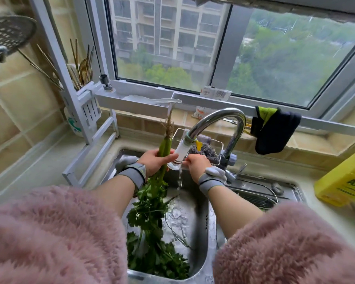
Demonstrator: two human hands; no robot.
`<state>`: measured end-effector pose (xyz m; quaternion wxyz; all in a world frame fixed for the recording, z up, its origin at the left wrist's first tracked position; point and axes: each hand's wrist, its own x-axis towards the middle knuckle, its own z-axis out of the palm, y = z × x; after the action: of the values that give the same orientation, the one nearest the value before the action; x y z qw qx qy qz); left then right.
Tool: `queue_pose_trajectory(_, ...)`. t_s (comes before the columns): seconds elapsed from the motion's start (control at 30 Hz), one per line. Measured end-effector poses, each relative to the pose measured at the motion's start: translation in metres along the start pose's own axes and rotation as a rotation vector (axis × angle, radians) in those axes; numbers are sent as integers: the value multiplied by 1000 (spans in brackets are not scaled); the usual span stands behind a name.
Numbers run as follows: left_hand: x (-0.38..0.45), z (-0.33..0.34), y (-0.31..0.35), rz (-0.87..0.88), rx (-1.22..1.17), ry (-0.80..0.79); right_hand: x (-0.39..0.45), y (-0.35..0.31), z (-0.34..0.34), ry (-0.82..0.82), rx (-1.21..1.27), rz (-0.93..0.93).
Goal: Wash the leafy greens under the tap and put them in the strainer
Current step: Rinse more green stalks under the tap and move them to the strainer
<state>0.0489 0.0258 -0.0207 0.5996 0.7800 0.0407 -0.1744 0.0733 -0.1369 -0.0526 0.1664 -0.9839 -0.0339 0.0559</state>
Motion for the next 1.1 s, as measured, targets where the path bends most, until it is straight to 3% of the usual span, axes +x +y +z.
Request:
queue_pose_trajectory(0.27, 7, -4, -1, 33, 43, -8, 17, -3, -2, -9, -14, -57)
queue_pose_trajectory(0.43, 7, -1, -15, 55, 10, -40, -16, 12, 16, 245, 256, -144)
queue_pose_trajectory(0.53, 4, -4, -27, 56, -9, -31, -28, 13, 29, 316, 466, 19)
queue_pose_trajectory(0.6, 1, -5, -36, 39, -15, 1, -30, 10, 37, 229, 699, 228)
queue_pose_trajectory(0.67, 0, -5, -47, 4, 61, 48, -31, 2, 40, 76, 1085, 392)
queue_pose_trajectory(0.8, 1, -2, -67, -153, 260, -46, -36, -14, 35, -76, 1514, 518)
queue_pose_trajectory(0.87, 1, 2, -74, -208, 306, -113, -36, -17, 35, -85, 1554, 551)
queue_pose_trajectory(0.93, 0, 6, -76, -249, 354, -160, -39, -19, 36, -96, 1439, 564)
queue_pose_trajectory(1.1, -1, 17, -79, -267, 491, -184, -51, -25, 40, -210, 1247, 430)
